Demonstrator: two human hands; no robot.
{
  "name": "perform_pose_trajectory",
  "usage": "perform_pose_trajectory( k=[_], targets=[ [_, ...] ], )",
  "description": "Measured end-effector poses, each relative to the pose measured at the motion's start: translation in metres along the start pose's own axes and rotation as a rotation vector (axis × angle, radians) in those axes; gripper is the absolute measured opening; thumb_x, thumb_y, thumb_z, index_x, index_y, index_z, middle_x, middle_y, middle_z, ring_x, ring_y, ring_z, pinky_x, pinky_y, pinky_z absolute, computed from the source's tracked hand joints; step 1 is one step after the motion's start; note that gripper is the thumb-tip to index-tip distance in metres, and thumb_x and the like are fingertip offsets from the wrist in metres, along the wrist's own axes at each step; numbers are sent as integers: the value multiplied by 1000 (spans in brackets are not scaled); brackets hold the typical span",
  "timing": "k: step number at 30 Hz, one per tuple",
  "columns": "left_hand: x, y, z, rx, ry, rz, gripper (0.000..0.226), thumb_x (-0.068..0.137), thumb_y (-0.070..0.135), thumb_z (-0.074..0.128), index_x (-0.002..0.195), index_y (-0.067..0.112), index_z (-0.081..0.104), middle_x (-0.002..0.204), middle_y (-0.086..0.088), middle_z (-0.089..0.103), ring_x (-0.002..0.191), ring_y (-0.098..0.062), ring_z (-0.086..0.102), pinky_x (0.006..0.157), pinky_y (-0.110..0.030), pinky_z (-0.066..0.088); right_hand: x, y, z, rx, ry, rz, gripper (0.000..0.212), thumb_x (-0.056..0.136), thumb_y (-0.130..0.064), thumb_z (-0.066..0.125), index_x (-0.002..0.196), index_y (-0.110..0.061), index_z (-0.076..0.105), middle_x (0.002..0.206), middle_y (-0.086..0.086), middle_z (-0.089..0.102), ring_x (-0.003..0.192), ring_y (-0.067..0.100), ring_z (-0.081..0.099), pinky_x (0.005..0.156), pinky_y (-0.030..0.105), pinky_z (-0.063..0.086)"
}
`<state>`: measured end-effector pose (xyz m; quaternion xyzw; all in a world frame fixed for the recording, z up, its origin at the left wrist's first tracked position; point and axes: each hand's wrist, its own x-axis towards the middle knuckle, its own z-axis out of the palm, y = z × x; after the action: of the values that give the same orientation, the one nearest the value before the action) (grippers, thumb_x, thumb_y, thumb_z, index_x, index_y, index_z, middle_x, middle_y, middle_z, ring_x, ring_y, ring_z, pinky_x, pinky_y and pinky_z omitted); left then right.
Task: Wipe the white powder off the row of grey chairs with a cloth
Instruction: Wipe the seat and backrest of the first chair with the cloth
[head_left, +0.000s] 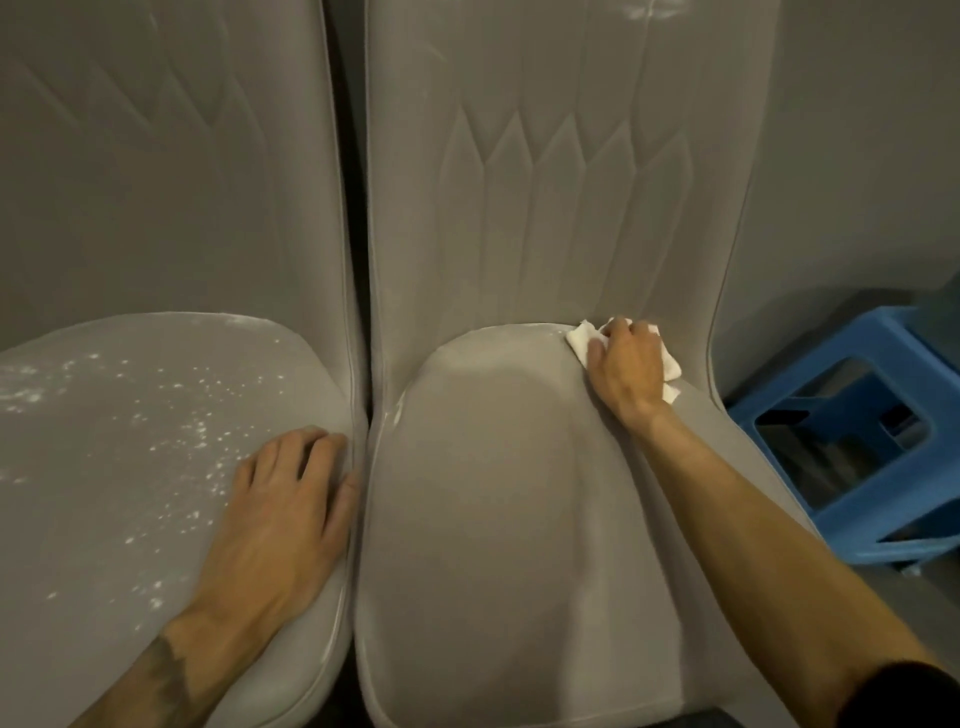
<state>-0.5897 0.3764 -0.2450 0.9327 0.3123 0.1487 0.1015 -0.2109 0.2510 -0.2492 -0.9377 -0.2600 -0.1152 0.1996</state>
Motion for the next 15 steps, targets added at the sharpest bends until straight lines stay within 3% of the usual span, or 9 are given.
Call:
perform_pose_trajectory(
  k=[3,7,12,15],
  targets=[
    [0,1,-1,-9,-22,-27,48,103,43,33,134,15,56,131,-6,54,117,-28,51,103,-50,42,-7,20,-3,-59,63,14,30,99,-24,48,117,-3,60,117,23,58,106,41,52,96,46,38],
    [1,1,0,0,-33,-49,48,103,43,33,135,15,55,131,-7,55,118,-29,52,104,-51,43,4,14,4,94,13,77,28,100,-21,47,116,0,58,121,25,58,110,42,52,96,46,38],
    [2,0,4,5,-38,-58,49,101,42,34,135,14,55,131,-6,55,118,-29,52,104,-50,42,20,-10,12,149,-160,-188,26,99,-21,48,112,-1,57,119,23,60,109,40,54,93,41,37],
    [2,-3,6,3,-22,-51,49,101,42,35,135,13,55,131,-7,56,117,-30,52,103,-52,43,16,12,5,126,-98,-81,33,101,-28,47,117,1,52,123,25,56,110,43,52,94,45,37]
  ],
)
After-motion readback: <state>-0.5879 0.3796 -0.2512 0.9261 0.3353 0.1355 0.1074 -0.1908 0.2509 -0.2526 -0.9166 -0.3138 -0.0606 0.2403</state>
